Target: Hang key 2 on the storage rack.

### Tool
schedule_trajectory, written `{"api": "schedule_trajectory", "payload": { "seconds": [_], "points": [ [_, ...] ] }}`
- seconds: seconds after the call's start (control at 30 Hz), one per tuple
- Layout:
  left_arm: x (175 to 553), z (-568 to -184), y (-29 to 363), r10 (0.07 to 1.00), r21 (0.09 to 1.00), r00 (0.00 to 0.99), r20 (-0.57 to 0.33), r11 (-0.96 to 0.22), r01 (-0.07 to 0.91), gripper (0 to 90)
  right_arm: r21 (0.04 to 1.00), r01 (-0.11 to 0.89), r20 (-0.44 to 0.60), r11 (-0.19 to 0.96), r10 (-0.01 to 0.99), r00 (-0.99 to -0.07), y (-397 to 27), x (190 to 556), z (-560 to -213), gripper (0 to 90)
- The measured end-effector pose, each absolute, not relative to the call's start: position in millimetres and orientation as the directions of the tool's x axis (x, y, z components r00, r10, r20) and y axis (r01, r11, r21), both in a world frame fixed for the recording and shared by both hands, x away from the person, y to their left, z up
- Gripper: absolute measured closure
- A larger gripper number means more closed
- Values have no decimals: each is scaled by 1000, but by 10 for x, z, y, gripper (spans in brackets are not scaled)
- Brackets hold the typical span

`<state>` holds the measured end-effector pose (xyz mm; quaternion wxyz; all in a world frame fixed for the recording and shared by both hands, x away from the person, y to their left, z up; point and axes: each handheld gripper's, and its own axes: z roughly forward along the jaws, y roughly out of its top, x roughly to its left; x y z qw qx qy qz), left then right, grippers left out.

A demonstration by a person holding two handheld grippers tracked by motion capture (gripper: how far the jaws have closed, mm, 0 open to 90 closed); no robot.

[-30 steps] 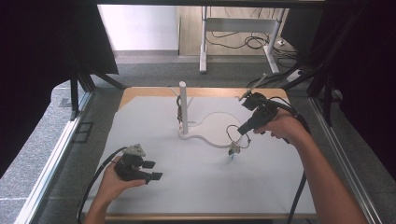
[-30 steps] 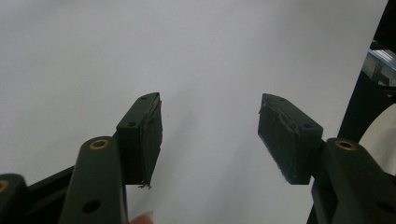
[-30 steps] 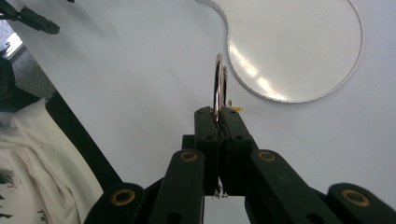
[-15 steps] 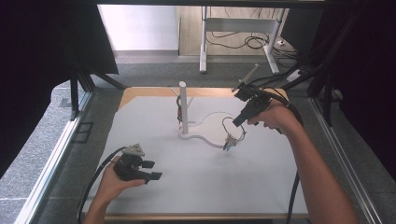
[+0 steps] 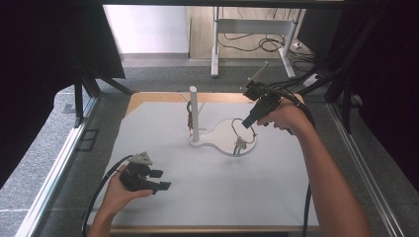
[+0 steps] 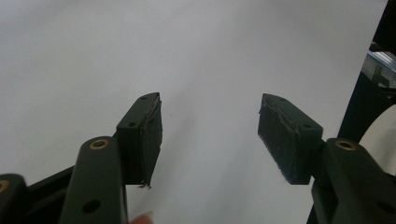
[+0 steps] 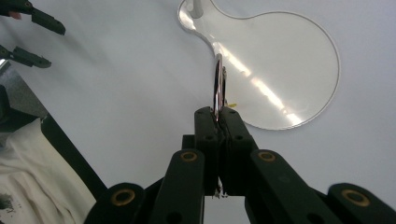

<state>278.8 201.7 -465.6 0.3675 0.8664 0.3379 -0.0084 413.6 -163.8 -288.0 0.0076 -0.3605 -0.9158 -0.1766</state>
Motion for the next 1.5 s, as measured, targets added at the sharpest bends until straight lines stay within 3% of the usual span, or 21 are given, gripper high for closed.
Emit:
{"api": "schedule_trajectory", "payload": {
  "seconds": [1.5],
  "points": [
    [2771,-4640,2032,562,640,776,-287,-490,592,405,373,667,148,645,668,-729,-1289,4493,-2796,871]
  ]
}}
